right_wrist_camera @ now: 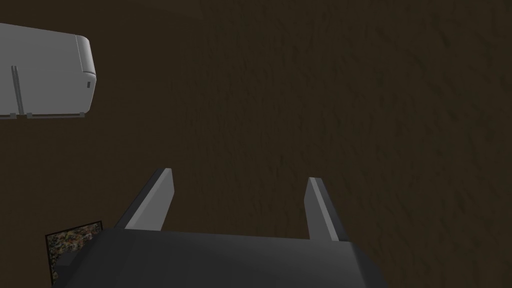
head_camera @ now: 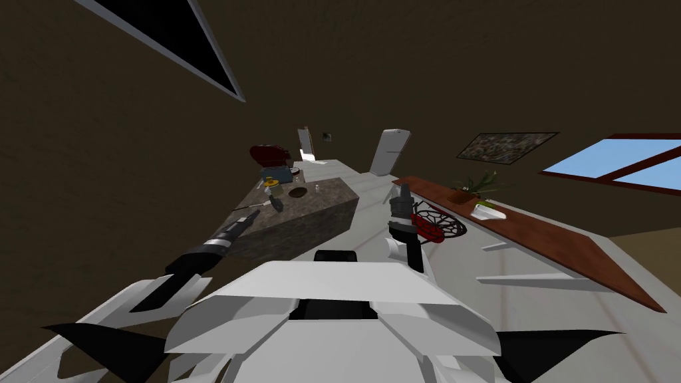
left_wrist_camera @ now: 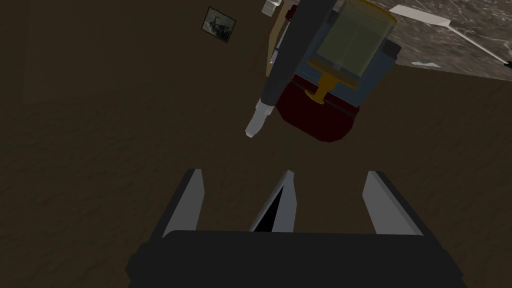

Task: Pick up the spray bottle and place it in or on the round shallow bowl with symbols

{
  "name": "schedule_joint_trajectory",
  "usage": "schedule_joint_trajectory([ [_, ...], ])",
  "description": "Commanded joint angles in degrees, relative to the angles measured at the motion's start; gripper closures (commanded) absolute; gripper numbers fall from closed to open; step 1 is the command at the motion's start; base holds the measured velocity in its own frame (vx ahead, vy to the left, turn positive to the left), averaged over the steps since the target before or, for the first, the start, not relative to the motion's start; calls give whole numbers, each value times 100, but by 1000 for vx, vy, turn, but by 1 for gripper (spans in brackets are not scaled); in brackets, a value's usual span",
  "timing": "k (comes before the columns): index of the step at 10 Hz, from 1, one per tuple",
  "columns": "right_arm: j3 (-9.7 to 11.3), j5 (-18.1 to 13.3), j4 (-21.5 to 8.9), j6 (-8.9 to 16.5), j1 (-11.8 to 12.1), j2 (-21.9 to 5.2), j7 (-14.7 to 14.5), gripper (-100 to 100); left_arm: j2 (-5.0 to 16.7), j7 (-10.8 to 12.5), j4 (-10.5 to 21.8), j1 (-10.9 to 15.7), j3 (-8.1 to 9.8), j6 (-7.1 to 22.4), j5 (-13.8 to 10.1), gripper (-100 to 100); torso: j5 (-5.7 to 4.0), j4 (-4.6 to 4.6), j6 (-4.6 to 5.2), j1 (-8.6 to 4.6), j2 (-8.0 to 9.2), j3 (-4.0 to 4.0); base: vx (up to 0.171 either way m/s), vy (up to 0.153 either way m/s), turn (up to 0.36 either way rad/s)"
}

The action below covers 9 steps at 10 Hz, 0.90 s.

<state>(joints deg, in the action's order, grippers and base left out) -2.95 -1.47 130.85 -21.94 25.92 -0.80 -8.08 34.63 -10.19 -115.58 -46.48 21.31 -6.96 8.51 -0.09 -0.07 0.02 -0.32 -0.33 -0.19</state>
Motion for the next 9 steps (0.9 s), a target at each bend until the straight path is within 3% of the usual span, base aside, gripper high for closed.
schedule_joint_trajectory([
  [1,0,0,0,0,0,0,0,0,286,-56,190,-53,25,245,-5,-100,0,0,0,0,0,0,103,-67,-61],
  [9,0,0,0,0,0,0,0,0,1376,-216,739,-325,12,1247,-46,-100,3,-2,0,12,-8,-5,113,-60,-39],
])
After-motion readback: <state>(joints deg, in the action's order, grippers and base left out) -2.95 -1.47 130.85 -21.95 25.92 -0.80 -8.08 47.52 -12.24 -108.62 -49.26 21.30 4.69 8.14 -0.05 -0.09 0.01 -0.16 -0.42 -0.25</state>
